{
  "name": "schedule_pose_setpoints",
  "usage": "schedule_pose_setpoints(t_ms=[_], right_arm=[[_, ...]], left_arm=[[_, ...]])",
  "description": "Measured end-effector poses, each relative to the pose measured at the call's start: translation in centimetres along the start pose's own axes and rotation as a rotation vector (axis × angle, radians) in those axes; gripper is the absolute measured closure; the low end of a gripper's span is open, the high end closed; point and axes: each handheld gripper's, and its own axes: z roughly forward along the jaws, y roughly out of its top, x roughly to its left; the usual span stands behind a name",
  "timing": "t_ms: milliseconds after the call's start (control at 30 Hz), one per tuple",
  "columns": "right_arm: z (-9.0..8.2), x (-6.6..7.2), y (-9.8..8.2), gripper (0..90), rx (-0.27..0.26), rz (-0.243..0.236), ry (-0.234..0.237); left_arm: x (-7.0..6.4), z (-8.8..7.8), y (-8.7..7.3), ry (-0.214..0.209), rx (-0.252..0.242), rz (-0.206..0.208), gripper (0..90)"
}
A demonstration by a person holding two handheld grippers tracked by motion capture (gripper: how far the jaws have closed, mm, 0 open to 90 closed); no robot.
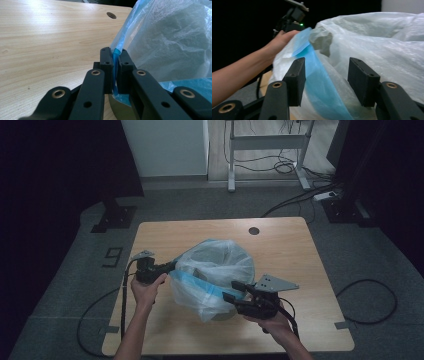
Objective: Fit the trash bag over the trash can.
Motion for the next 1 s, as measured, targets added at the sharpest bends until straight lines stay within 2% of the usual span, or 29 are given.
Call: schedule_pose_setpoints(t_ms=[233, 367, 567, 700, 900, 1000], right_arm=[[-0.4, 1.2, -0.2, 49.6, 0.001, -0.043, 0.030], [-0.4, 1.7, -0.6, 52.1, 0.009, -0.086, 0.018], [-0.9, 2.0, -1.2, 71.2, -0.029, -0.142, -0.018], [-1.2, 2.6, -1.3, 80.2, -0.038, -0.222, -0.051], [-1.9, 2.6, -2.1, 88.4, -0.071, -0.232, -0.058], [-2.1, 2.6, -2.6, 88.9, -0.075, -0.235, -0.042]], left_arm=[[0.0, -0.1, 0.0, 0.002, -0.004, -0.005, 84.6], [-0.1, -0.1, 0.0, 0.002, -0.006, -0.004, 84.6], [0.0, -0.3, 0.0, 0.004, -0.011, -0.007, 84.5], [0.0, -0.3, 0.0, 0.004, -0.011, -0.008, 84.4], [0.0, -0.3, 0.0, 0.005, -0.011, -0.008, 84.3], [0.0, -0.3, 0.0, 0.004, -0.012, -0.009, 84.1]])
